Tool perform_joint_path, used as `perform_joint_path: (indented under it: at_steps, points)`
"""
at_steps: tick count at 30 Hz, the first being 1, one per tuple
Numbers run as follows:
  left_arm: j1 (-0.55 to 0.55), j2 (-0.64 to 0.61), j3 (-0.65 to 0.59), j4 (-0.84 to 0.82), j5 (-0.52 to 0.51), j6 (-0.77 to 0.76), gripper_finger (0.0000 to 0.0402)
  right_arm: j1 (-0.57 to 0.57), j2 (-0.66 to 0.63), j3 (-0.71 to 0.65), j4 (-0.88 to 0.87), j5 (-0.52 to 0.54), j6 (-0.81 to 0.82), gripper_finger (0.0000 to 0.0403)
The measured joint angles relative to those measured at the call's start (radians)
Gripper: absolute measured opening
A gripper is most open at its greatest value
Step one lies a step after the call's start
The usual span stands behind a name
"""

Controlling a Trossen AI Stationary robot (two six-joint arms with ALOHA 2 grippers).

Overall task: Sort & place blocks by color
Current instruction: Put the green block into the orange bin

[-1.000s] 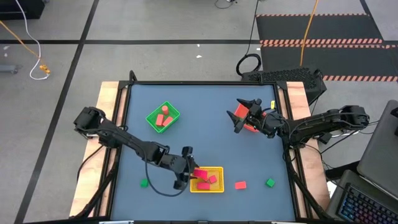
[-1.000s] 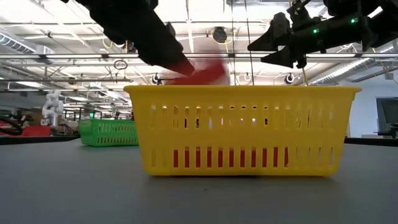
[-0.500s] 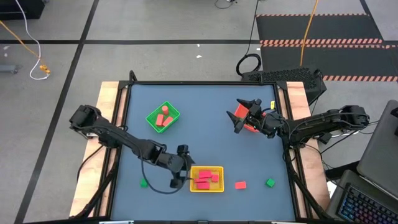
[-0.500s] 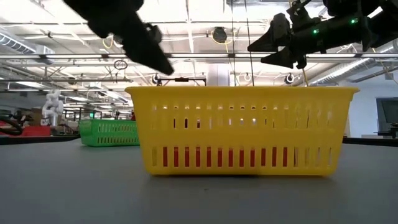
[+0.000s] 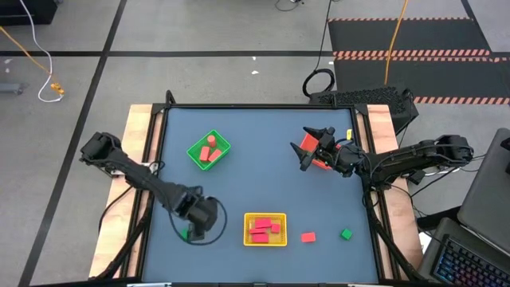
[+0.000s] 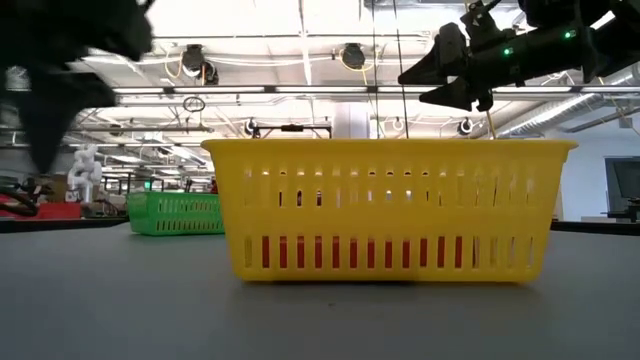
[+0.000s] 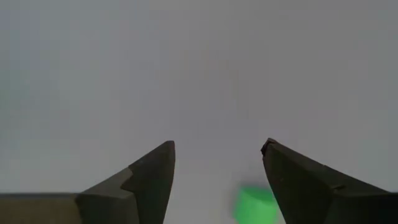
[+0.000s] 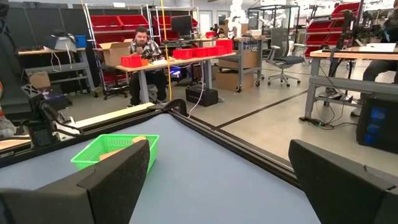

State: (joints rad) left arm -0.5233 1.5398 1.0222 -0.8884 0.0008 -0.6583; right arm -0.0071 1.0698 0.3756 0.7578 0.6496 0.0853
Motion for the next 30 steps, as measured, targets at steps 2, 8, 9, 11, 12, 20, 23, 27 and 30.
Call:
perform_joint_path:
  at_steps: [2,8,9,11,12,20,23,27,30]
  points:
    - [-0.028,0.001,0.000,-0.026,0.030,-0.099,0.0239,0.000,0.000,0.000,0.001,0.000,0.000,0.0377]
    - [-0.106,0.001,0.000,-0.047,0.051,-0.491,0.0239,0.000,0.000,0.000,0.001,0.000,0.029,0.0377]
    - [-0.119,0.001,0.000,-0.047,0.052,-0.545,0.0239,0.000,0.000,0.000,0.001,0.000,0.033,0.0377]
    - [-0.146,0.001,0.000,-0.047,0.050,-0.633,0.0239,0.000,0.000,0.000,0.001,0.000,0.034,0.0377]
    - [-0.159,0.001,0.000,-0.047,0.044,-0.674,0.0239,0.000,0.000,0.000,0.001,0.000,0.034,0.0377]
    - [-0.232,0.001,0.000,-0.057,-0.023,-0.957,0.0239,0.000,0.000,0.000,-0.007,-0.025,0.035,0.0377]
    - [-0.248,0.001,0.000,-0.058,-0.053,-1.049,0.0239,0.001,0.000,0.000,-0.028,-0.085,0.055,0.0377]
    - [-0.271,0.003,0.000,-0.080,-0.091,-1.180,0.0239,0.002,0.000,0.000,-0.060,-0.134,0.068,0.0377]
    - [-0.289,0.020,0.000,-0.107,-0.093,-1.279,0.0239,0.002,0.000,0.000,-0.070,-0.168,0.064,0.0377]
